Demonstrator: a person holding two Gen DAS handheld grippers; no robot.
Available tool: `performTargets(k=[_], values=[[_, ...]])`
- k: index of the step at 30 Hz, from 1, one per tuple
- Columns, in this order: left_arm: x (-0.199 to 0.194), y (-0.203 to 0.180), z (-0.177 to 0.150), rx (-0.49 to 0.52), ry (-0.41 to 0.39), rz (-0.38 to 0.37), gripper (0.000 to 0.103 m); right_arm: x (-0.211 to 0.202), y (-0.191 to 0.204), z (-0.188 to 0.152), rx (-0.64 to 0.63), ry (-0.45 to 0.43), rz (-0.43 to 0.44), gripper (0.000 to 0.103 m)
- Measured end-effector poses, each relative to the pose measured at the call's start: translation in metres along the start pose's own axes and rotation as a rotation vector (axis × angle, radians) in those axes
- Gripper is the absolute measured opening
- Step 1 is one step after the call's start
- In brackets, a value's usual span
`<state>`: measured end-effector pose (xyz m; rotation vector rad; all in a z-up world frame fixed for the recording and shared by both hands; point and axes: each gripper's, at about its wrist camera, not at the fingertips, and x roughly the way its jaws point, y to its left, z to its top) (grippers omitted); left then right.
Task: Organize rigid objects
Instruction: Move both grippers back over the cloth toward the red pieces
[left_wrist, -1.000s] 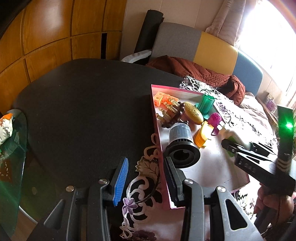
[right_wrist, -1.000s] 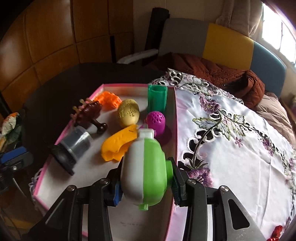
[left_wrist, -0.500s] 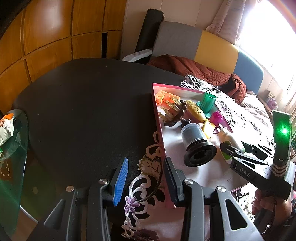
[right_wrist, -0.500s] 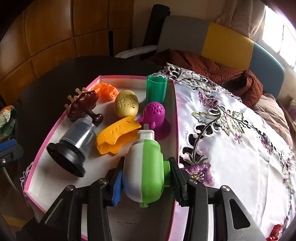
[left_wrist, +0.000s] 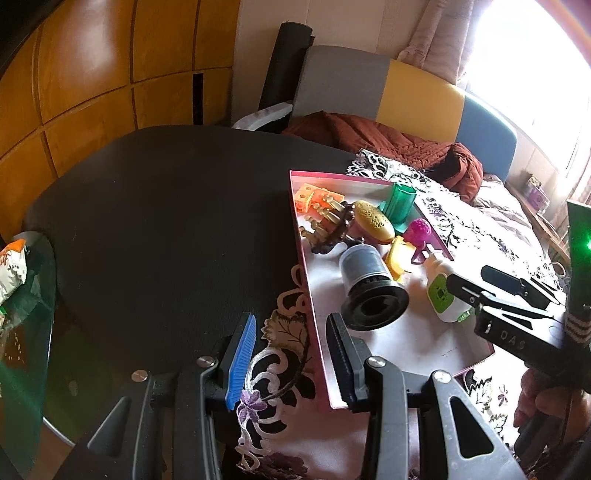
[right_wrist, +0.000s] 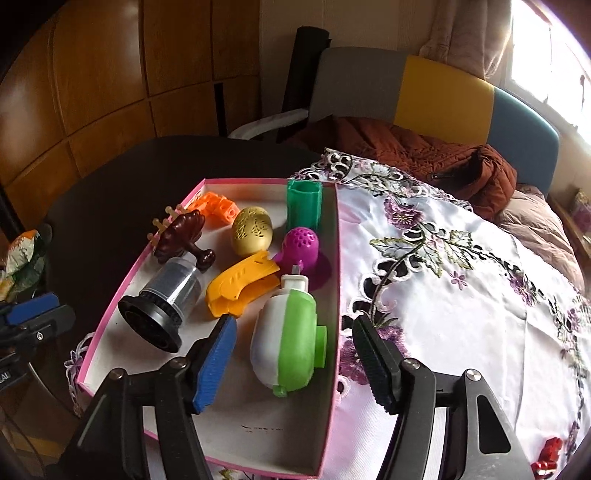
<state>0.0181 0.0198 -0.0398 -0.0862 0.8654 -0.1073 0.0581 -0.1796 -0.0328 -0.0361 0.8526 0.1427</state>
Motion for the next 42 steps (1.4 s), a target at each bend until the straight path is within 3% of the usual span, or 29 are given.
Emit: performTargets(k=[15, 22, 28, 34, 38, 42], values=[[-0.008, -0.02, 0.002, 0.079, -0.026, -0.015, 0.04, -0.03, -0.051, -0.004, 0.1, -0.024, -0.03, 0.08], [-0.013, -0.038, 0.002, 0.139, -0.036, -0.031, 0.04, -0.045, -0.105, -0.009, 0.151, -0.015, -0.115, 0.082], [-0.017, -0.059, 0.004, 0.194, -0.039, -0.056, 0.04, -0.064, -0.172, -0.019, 0.22, -0.003, -0.239, 0.083], [-0.021, -0.092, 0.006, 0.269, -0.05, -0.106, 0.04, -0.085, -0.251, -0.043, 0.388, -0.006, -0.393, 0.083], [-0.02, -0.123, 0.006, 0.342, -0.049, -0.152, 0.04, -0.101, -0.292, -0.058, 0.564, -0.047, -0.476, 0.083], [-0.015, -0.156, 0.005, 0.402, -0.027, -0.225, 0.04, -0.119, -0.319, -0.071, 0.727, -0.11, -0.488, 0.086]])
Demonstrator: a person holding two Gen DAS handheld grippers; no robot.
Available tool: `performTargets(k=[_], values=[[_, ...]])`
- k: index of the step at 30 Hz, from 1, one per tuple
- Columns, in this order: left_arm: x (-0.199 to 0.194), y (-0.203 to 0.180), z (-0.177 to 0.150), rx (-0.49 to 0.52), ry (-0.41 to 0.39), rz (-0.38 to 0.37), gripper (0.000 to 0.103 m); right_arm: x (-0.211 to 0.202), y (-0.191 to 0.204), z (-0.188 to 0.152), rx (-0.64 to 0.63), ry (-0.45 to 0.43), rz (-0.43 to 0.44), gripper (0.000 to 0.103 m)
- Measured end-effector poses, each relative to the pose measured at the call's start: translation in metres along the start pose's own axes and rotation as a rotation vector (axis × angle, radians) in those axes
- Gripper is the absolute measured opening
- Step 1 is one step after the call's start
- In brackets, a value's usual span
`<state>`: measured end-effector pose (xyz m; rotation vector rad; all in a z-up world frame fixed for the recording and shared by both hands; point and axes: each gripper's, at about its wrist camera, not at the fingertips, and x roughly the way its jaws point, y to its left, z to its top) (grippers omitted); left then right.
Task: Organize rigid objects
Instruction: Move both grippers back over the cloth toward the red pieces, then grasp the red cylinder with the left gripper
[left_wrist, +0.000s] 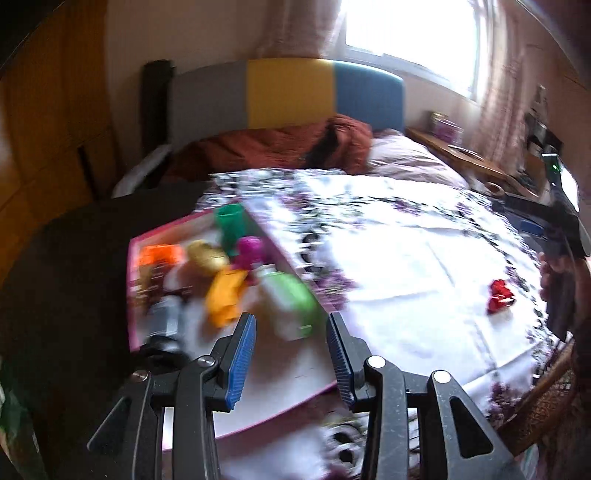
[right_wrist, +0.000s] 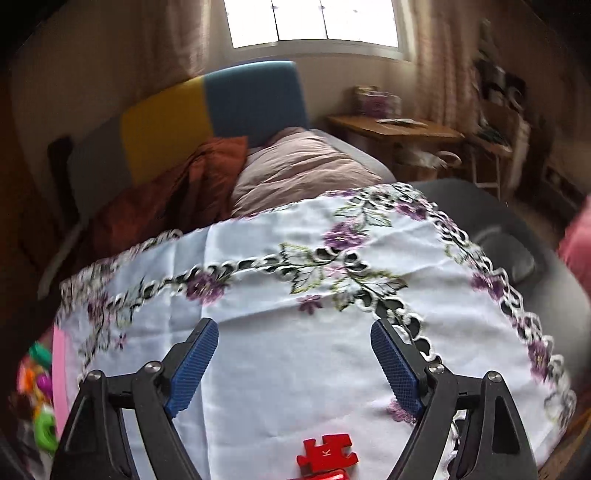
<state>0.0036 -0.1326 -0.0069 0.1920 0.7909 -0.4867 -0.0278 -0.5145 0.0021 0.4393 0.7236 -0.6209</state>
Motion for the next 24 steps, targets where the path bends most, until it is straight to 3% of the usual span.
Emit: performTargets(k=[6, 16, 24], values=[[0.029, -0.054, 0.011, 0.118, 0.039, -0.143, 0.04, 0.002, -0.041, 0.003, 0.227, 0.024, 0.04, 0.086], [0.073, -0.152, 0.018, 0.303, 0.136, -0.431, 0.04, -0.016, -0.068, 0.004, 0.324, -0.056, 0.024, 0.086], [0.099, -0.219, 0.016, 0.423, 0.174, -0.559, 0.048, -0.023, -0.086, 0.002, 0.405, -0.099, 0.014, 0.09]])
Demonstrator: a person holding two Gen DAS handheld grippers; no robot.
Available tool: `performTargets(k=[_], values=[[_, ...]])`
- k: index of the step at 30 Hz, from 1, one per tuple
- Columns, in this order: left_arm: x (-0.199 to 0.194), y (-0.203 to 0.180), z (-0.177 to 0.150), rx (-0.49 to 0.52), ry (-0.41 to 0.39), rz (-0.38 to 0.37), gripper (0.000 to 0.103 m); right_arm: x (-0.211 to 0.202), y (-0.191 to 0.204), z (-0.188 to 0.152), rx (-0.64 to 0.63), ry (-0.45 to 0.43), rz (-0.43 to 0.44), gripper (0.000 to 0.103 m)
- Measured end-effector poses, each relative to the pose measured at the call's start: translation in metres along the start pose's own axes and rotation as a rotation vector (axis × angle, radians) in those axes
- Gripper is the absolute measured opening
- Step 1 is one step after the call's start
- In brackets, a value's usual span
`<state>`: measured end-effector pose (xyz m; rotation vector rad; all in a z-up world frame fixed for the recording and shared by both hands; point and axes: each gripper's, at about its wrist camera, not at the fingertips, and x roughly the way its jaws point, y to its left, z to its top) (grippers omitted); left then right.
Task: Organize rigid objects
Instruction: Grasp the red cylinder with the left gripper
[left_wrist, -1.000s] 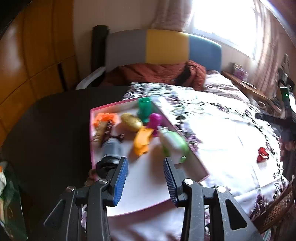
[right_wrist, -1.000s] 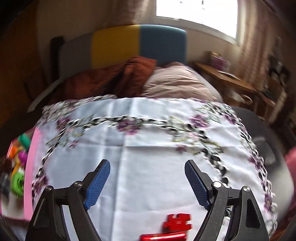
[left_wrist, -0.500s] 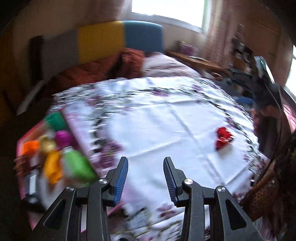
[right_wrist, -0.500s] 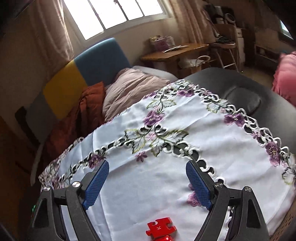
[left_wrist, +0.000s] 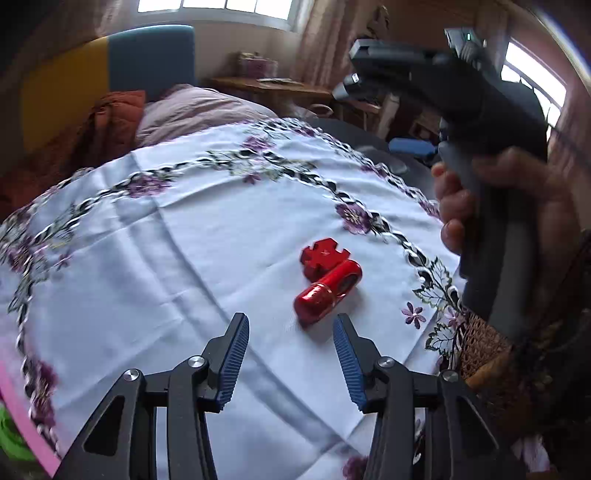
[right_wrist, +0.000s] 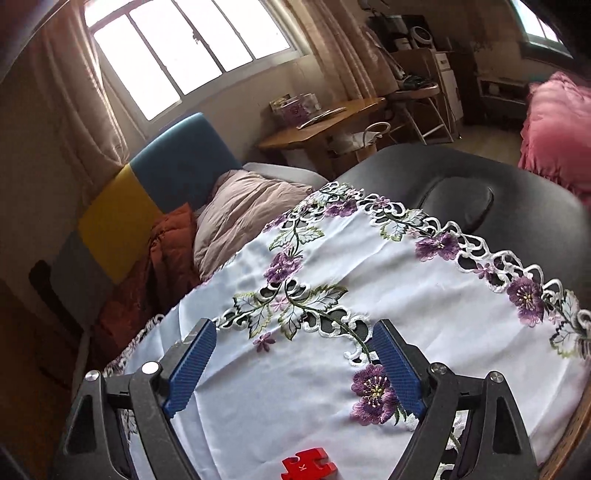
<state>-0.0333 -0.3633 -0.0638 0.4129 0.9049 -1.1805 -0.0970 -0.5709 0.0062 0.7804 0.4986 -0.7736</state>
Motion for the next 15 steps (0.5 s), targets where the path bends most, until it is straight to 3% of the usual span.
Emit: performTargets(k=[8, 12, 15], values=[[0.038, -0.022, 0.021, 0.13, 0.047, -0.064, 0.048, 0.009, -0.005, 0.0, 0.039, 0.037, 0.016, 0.09], [0.059, -0.027, 0.024, 0.153, 0.08, -0.055, 0.047, 0.013, -0.008, 0.0, 0.057, 0.052, 0.019, 0.09], [0.063, -0.023, 0.02, 0.113, 0.078, -0.07, 0.026, 0.018, -0.01, -0.001, 0.064, 0.07, 0.009, 0.089]])
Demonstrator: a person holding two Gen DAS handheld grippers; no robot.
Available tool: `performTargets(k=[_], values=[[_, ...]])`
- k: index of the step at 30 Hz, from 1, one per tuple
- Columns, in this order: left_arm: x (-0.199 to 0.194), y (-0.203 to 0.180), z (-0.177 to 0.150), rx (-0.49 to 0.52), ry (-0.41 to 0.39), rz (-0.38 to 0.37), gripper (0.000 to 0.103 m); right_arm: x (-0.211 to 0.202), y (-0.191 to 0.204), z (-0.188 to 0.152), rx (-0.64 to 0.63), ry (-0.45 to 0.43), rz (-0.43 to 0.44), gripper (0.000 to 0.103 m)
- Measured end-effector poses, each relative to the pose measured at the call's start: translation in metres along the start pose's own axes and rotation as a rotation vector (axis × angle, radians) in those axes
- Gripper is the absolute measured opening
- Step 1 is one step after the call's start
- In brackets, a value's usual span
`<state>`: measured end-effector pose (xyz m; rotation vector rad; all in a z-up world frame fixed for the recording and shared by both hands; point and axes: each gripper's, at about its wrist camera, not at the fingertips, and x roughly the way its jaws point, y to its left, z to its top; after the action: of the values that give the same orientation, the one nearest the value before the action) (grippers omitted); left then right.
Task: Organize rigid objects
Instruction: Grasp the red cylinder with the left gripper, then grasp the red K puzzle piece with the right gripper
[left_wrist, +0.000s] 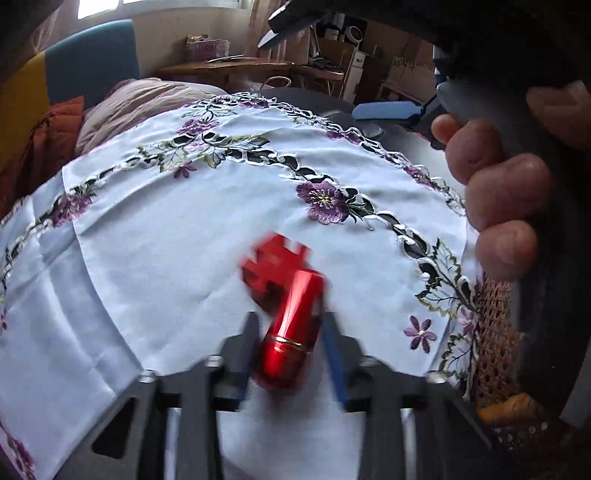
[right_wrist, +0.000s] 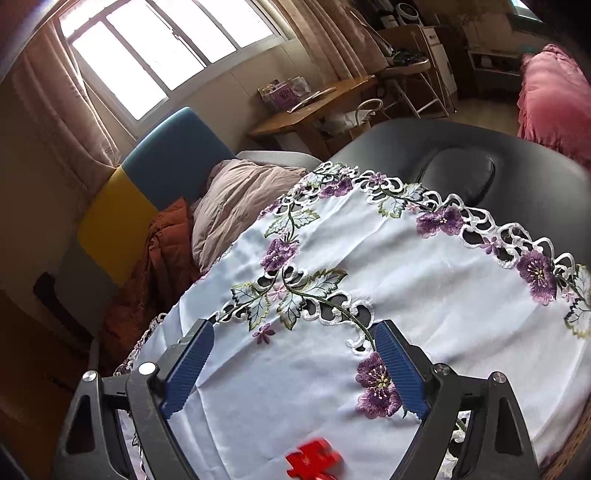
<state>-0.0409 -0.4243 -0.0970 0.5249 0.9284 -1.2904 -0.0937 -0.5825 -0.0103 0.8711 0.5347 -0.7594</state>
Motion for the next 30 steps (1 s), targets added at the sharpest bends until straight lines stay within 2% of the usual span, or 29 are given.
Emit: performTargets(k=[3, 7, 11, 14, 18, 23, 28, 29, 30], values=[[-0.011, 0.008, -0.012, -0.052, -0.022, 0.012, 0.026, 0.005, 0.0, -0.001, -0.002, 0.022, -0.003, 0.089], [-0.036, 0.032, -0.039, -0.172, -0.046, 0.077, 0.026, 0.017, 0.003, -0.006, -0.024, 0.094, -0.012, 0.09], [-0.064, 0.062, -0.069, -0.318, -0.083, 0.216, 0.026, 0.038, 0.01, -0.017, -0.07, 0.218, -0.01, 0.089], [-0.076, 0.077, -0.084, -0.384, -0.107, 0.278, 0.026, 0.05, 0.019, -0.028, -0.133, 0.284, -0.023, 0.089], [-0.081, 0.087, -0.092, -0.424, -0.128, 0.283, 0.026, 0.064, 0.028, -0.041, -0.207, 0.361, -0.044, 0.088], [-0.078, 0.08, -0.092, -0.403, -0.139, 0.305, 0.026, 0.074, 0.041, -0.056, -0.315, 0.412, -0.073, 0.084], [-0.079, 0.082, -0.094, -0.418, -0.147, 0.288, 0.026, 0.082, 0.049, -0.069, -0.4, 0.452, -0.115, 0.082], [-0.079, 0.083, -0.095, -0.42, -0.148, 0.285, 0.026, 0.084, 0.05, -0.07, -0.415, 0.458, -0.123, 0.078], [-0.079, 0.083, -0.095, -0.422, -0.15, 0.282, 0.026, 0.085, 0.051, -0.074, -0.44, 0.47, -0.135, 0.057]])
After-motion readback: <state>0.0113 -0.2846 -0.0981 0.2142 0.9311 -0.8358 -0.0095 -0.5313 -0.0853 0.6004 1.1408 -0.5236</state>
